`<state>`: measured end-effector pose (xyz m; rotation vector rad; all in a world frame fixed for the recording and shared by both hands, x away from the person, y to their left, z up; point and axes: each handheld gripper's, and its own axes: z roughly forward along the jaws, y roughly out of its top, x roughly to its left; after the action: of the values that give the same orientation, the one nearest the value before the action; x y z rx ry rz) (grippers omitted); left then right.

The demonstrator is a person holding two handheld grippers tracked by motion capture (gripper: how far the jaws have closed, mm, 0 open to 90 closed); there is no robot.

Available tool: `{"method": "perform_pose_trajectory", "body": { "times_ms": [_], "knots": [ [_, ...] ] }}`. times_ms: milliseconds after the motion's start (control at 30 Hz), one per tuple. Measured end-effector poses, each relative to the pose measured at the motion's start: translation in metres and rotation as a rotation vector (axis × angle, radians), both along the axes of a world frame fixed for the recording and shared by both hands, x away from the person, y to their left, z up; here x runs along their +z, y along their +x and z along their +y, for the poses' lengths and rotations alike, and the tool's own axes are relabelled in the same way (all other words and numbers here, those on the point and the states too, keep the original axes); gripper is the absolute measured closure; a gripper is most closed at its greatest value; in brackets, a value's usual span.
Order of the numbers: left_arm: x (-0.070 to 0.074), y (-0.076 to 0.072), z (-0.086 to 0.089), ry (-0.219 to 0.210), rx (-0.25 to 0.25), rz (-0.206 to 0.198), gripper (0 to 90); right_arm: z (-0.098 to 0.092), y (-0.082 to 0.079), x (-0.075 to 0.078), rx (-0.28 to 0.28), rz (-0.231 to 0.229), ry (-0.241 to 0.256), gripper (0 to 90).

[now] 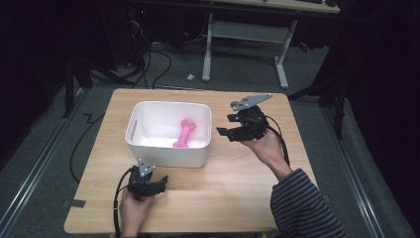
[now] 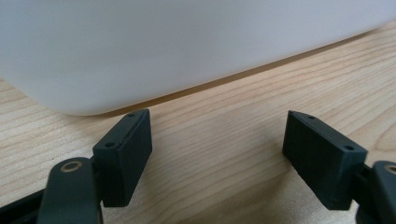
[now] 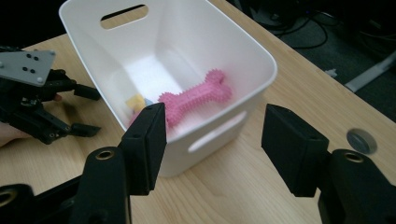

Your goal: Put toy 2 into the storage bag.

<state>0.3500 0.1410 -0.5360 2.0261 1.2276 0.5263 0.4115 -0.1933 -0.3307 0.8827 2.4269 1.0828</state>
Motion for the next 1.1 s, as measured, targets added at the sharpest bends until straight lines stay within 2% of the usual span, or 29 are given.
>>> {"method": "perform_pose_trajectory", "body": {
  "times_ms": [67,167,300,433,633,733,900,1100],
  "knots": [
    [0.000,0.000,0.000,0.000,0.000,0.000,24.5,-0.011,-0.004,-0.004,-0.030,-0.017,0.008,41.7],
    [0.000,0.000,0.000,0.000,-0.001,0.000,24.4,-0.032,-0.010,-0.017,-0.085,-0.003,0.047,41.0],
    [0.000,0.000,0.000,0.001,0.000,-0.001,24.4,-0.053,-0.017,-0.031,-0.138,-0.002,0.067,40.0],
    [0.000,0.000,0.000,0.000,0.000,-0.001,24.3,-0.075,-0.029,-0.037,-0.195,-0.013,0.115,38.7],
    [0.000,0.000,0.000,0.000,-0.001,-0.001,24.3,-0.104,-0.046,-0.040,-0.248,-0.022,0.198,37.7],
    [0.000,0.000,0.000,-0.001,-0.001,-0.001,24.3,-0.111,-0.052,-0.040,-0.262,-0.032,0.206,37.6],
    [0.000,0.000,0.000,0.000,-0.001,-0.001,24.3,-0.118,-0.064,-0.035,-0.275,-0.075,0.225,37.8],
    [0.000,0.000,0.000,0.000,-0.001,-0.001,24.3,-0.132,-0.077,-0.040,-0.308,-0.085,0.251,37.8]
  ]
}}
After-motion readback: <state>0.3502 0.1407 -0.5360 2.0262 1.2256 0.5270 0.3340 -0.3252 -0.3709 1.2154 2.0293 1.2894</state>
